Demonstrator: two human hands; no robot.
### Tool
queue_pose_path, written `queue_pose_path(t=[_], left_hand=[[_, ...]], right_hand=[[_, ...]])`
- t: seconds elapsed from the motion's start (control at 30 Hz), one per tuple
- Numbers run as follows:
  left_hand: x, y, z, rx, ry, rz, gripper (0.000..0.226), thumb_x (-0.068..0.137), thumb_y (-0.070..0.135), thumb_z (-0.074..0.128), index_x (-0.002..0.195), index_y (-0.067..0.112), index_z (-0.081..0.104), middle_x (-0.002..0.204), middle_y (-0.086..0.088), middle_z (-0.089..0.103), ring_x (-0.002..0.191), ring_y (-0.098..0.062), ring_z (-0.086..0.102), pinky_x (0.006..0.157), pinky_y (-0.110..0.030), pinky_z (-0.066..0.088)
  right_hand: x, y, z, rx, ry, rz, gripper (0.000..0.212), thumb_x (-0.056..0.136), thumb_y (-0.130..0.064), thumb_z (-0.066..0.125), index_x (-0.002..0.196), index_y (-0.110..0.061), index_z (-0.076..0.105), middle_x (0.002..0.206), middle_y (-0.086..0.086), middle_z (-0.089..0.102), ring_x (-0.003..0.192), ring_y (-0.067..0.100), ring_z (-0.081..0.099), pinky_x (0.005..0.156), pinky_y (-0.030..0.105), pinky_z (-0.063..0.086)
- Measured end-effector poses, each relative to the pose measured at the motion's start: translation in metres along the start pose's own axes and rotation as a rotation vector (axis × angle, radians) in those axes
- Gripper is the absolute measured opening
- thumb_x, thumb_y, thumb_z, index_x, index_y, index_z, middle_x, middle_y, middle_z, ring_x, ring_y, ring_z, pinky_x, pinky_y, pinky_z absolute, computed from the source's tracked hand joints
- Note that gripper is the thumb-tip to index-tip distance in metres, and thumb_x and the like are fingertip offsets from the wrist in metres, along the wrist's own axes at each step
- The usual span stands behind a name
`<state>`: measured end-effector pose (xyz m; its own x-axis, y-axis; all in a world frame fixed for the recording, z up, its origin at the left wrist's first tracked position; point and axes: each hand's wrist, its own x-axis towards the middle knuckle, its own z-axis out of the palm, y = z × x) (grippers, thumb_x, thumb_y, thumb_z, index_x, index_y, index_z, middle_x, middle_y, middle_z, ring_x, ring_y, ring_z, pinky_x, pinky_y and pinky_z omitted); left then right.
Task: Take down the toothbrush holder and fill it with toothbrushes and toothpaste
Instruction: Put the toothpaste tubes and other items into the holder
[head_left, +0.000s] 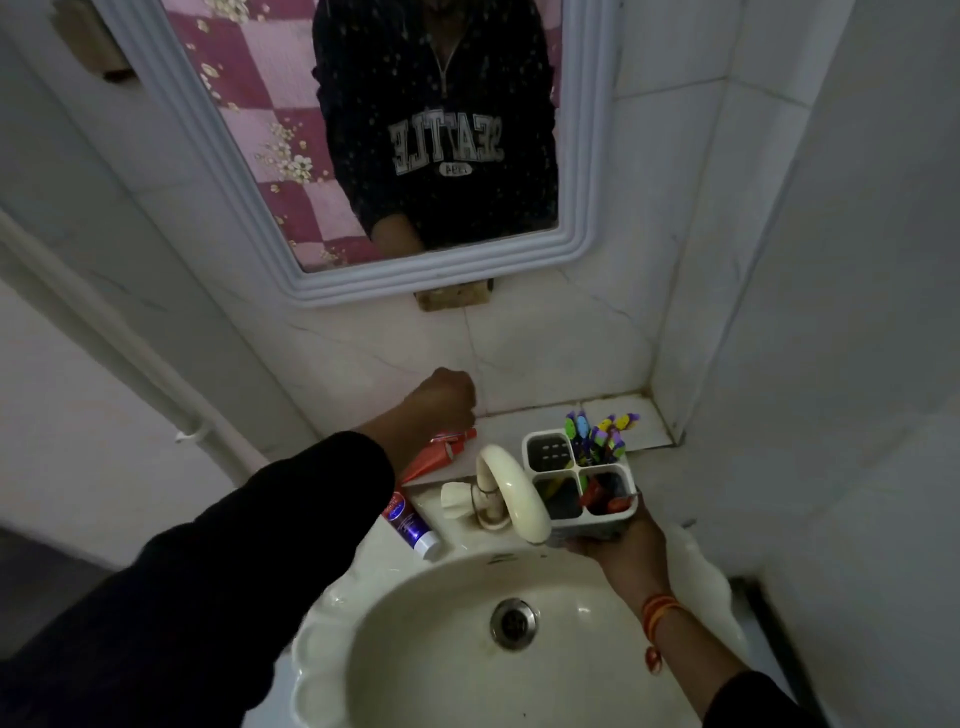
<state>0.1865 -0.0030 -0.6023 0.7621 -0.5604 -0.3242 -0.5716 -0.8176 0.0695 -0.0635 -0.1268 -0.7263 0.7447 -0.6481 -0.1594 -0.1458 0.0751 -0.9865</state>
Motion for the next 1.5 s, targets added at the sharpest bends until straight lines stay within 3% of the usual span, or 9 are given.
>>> queue_pose_path(t=[0.1, 0.33, 0.43, 0.67, 0.93, 1.13, 1.23, 1.37, 1.5], left_hand=[[0.002, -0.026, 0.034, 0.136, -0.046, -0.041, 0.059, 0.081, 0.05, 0.066, 0.115, 0.002, 0.065, 0.116, -0.019, 0.065, 0.106, -0.037, 0.066, 0.092, -0.038, 0.055], [0.018, -0.029, 0.063, 0.092, 0.039, 0.066, 0.038, 0.091, 0.019, 0.062, 0.127, 0.009, 0.063, 0.13, -0.016, 0.06, 0.121, -0.035, 0.059, 0.1, -0.044, 0.051], [0.028, -0.024, 0.065, 0.119, 0.03, 0.067, 0.033, 0.098, 0.023, 0.054, 0.124, 0.006, 0.063, 0.129, -0.02, 0.06, 0.12, -0.038, 0.06, 0.097, -0.044, 0.052], [0.038, -0.01, 0.066, 0.134, 0.094, 0.135, 0.031, 0.1, 0.018, 0.05, 0.125, 0.008, 0.066, 0.13, -0.015, 0.061, 0.12, -0.034, 0.06, 0.095, -0.039, 0.049], [0.016, 0.025, 0.029, -0.004, 0.268, 0.604, 0.043, 0.101, 0.04, 0.05, 0.139, 0.019, 0.057, 0.124, -0.006, 0.054, 0.083, -0.024, 0.067, 0.073, -0.035, 0.057], [-0.025, 0.082, -0.058, 0.115, -0.147, 0.511, 0.039, 0.087, 0.037, 0.075, 0.122, 0.022, 0.069, 0.109, 0.004, 0.074, 0.073, -0.005, 0.07, 0.072, -0.025, 0.056], [-0.047, 0.111, -0.081, 0.313, -0.329, 0.486, 0.026, 0.088, 0.023, 0.072, 0.114, 0.018, 0.074, 0.101, 0.001, 0.074, 0.091, -0.013, 0.068, 0.078, -0.027, 0.049], [-0.054, 0.143, -0.059, 0.595, -0.474, 0.447, 0.013, 0.08, 0.024, 0.074, 0.073, 0.018, 0.064, 0.08, -0.004, 0.068, 0.09, -0.023, 0.07, 0.087, -0.039, 0.058], [-0.058, 0.155, -0.034, 0.57, -0.404, 0.402, 0.031, 0.079, 0.035, 0.079, 0.096, 0.011, 0.07, 0.082, -0.001, 0.07, 0.084, -0.02, 0.071, 0.078, -0.034, 0.057]], right_hand=[[0.004, 0.006, 0.003, 0.183, -0.01, 0.049, 0.078, 0.06, 0.023, 0.083, 0.106, -0.037, 0.064, 0.112, 0.003, 0.07, 0.101, 0.024, 0.066, 0.058, 0.026, 0.062], [0.011, 0.008, 0.005, 0.544, 0.001, 0.267, 0.027, 0.091, -0.003, 0.065, 0.107, -0.024, 0.07, 0.121, 0.02, 0.067, 0.108, 0.047, 0.062, 0.056, 0.044, 0.061], [0.011, 0.003, 0.005, 0.648, 0.014, 0.35, 0.025, 0.1, -0.01, 0.05, 0.105, -0.021, 0.072, 0.118, 0.02, 0.068, 0.105, 0.048, 0.063, 0.057, 0.049, 0.061], [0.004, -0.009, 0.005, 0.541, 0.042, 0.326, 0.024, 0.084, -0.012, 0.068, 0.105, -0.022, 0.071, 0.114, 0.018, 0.071, 0.1, 0.043, 0.068, 0.063, 0.051, 0.06], [0.005, -0.011, 0.002, 0.598, 0.026, 0.356, 0.029, 0.102, 0.0, 0.048, 0.107, -0.018, 0.07, 0.09, 0.001, 0.079, 0.08, 0.025, 0.076, 0.051, 0.039, 0.061], [0.005, -0.007, 0.0, 0.488, 0.0, 0.313, 0.032, 0.1, 0.007, 0.049, 0.114, -0.016, 0.067, 0.096, 0.001, 0.077, 0.076, 0.014, 0.077, 0.05, 0.033, 0.061], [0.004, -0.002, 0.0, 0.324, 0.003, 0.237, 0.031, 0.091, 0.007, 0.066, 0.112, -0.017, 0.066, 0.095, 0.003, 0.076, 0.083, 0.02, 0.074, 0.062, 0.036, 0.063], [0.003, 0.003, 0.002, 0.128, -0.019, 0.147, 0.083, 0.05, 0.011, 0.092, 0.123, -0.013, 0.062, 0.114, 0.0, 0.072, 0.108, 0.018, 0.068, 0.081, 0.036, 0.063], [0.007, 0.003, 0.005, 0.202, -0.035, 0.187, 0.087, 0.047, 0.008, 0.094, 0.125, -0.012, 0.061, 0.113, 0.001, 0.072, 0.109, 0.019, 0.067, 0.082, 0.022, 0.06]])
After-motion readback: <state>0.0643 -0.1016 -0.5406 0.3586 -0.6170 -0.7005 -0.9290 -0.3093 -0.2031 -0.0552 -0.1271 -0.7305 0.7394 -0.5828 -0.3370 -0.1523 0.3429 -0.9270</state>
